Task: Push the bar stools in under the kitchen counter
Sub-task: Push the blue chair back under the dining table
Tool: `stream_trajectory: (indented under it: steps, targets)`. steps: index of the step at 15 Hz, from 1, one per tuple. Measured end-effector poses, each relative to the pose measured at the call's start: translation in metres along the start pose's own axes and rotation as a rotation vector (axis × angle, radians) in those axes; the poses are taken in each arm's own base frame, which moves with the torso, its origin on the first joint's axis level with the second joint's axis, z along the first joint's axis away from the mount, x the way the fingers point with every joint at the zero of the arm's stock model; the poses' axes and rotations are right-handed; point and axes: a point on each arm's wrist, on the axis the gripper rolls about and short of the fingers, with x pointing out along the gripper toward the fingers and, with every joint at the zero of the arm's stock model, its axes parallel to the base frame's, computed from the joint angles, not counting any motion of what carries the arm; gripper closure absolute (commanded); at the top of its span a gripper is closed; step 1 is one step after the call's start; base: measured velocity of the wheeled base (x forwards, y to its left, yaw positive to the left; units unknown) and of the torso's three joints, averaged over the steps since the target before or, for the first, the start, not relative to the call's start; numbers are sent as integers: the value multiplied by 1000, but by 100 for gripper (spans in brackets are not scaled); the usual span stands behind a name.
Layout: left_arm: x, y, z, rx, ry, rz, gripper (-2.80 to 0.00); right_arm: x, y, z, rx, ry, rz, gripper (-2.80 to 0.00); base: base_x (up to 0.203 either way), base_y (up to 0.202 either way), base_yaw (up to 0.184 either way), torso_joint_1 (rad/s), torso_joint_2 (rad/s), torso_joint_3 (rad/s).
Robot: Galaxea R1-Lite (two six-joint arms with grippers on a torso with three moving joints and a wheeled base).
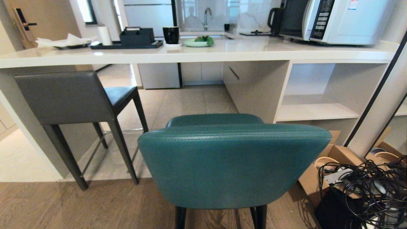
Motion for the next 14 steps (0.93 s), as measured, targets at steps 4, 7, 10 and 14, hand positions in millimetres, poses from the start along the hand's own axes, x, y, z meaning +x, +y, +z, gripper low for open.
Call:
stream_trajectory:
  steps: [4, 7, 10, 14]
  targets:
    - [5, 1, 40, -100, -10, -34, 0, -3, -2, 18, 23, -28, -9, 0, 0, 0, 0, 0, 0, 0]
    - [39, 2, 89, -144, -8, -63, 0, 8, -5, 67, 87, -38, -4, 0, 0, 0, 0, 0, 0, 0]
    - [98, 3, 114, -128, 6, -69, 0, 55, -9, 107, 85, 5, 2, 0, 0, 0, 0, 0, 0, 0]
    - [169, -31, 110, -130, 15, -151, 0, 143, -6, 128, 54, 3, 25, 0, 0, 0, 0, 0, 0, 0]
